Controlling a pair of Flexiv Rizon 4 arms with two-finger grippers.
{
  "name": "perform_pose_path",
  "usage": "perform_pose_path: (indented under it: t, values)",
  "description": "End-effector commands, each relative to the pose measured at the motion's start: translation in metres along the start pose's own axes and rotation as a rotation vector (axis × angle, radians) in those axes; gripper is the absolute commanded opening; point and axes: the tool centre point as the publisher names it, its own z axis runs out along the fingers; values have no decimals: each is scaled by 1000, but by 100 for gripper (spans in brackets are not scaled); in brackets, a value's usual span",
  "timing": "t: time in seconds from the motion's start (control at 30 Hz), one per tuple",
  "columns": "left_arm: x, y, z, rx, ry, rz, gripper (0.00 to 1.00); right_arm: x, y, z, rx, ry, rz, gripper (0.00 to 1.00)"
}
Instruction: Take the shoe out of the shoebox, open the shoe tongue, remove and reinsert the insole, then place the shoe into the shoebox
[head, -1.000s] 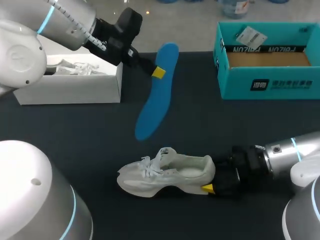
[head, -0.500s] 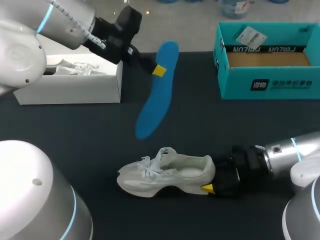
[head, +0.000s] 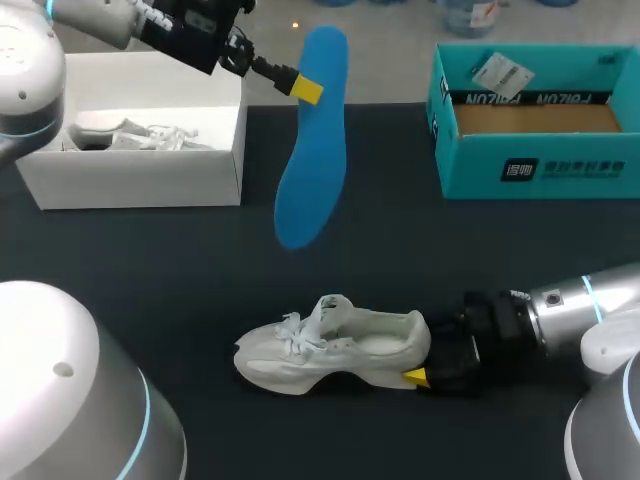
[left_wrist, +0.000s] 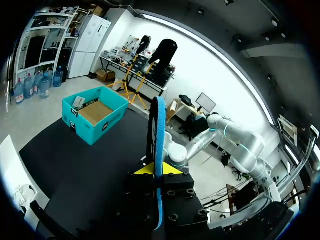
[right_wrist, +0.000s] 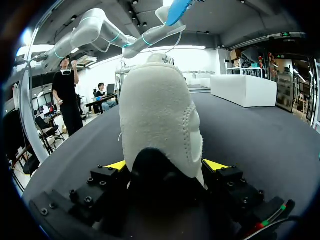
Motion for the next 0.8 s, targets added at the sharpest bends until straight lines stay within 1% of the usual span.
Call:
perform_pose_path:
  t: [0.03,0.1,0.13,0.23,0.37,0.43,0.5,0.53,0.67,0.8]
  values:
    - [-20,-37,-2,-40,134,-24,0,2,-2,2,4,-1,1,0]
    - [-28,-52,-2,-33,157,-43,0,2,-2,2,4,-1,1,0]
    - [-33,-59,-2,-46,179,-58,0,2,-2,2,4,-1,1,0]
    - [-48,-78,0,-52,215,-94,0,2,-2,2,4,-1,1,0]
    - [-66,-97,2,-48,263,-134,0,2,-2,2,4,-1,1,0]
    - [-73,-104,1,-52,307,-150,0,2,-2,2,4,-1,1,0]
    - [-76,-110,0,-42,304,-148,0,2,-2,2,4,-1,1,0]
    - [-77,-113,-2,-49,335,-145,0,2,-2,2,4,-1,1,0]
    - [-77,-120,-9,-35,331,-128,0,2,-2,2,4,-1,1,0]
    - [-77,-117,-16,-31,326,-119,0,2,-2,2,4,-1,1,0]
